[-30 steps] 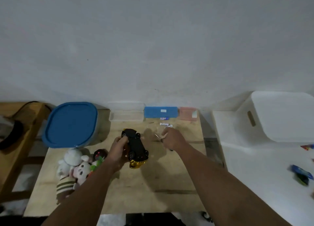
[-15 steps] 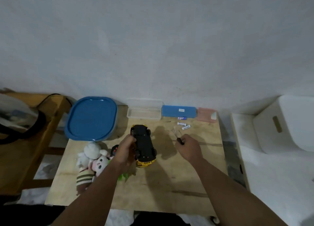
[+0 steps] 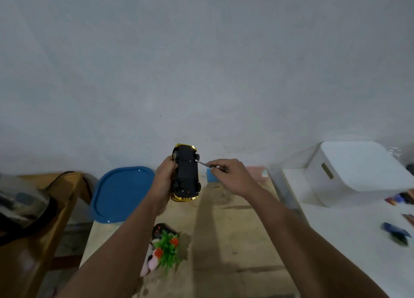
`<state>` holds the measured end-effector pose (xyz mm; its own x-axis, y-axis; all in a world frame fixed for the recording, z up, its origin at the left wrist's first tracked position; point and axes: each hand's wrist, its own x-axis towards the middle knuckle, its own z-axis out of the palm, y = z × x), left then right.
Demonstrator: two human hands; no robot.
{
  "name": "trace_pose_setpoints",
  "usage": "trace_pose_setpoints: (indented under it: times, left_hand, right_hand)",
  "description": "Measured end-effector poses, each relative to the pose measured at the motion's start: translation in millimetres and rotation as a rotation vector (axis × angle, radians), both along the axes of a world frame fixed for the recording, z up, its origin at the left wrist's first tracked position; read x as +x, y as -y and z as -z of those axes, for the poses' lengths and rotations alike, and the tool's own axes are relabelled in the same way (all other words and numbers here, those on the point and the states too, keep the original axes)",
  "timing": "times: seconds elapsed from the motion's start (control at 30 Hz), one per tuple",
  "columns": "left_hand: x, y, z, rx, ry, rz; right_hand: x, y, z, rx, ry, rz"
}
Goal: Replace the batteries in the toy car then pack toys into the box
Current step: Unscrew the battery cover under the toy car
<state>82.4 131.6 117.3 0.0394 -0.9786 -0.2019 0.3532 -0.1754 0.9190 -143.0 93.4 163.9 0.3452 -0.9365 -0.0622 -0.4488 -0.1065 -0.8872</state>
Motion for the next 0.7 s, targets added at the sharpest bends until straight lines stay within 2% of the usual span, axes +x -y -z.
trace_pose_setpoints:
  times: [0.27, 0.7]
  left_hand:
    - [7.3, -7.2, -14.4, -0.026, 0.131, -0.021]
    - [4.1, -15.9, -28.0, -0.079, 0.158, -0.011]
  right_hand:
    - [13.3, -16.5, -9.8, -0.066, -0.067, 0.019]
    - [13.1, -26.8, -18.7, -0.126, -0.101, 0.019]
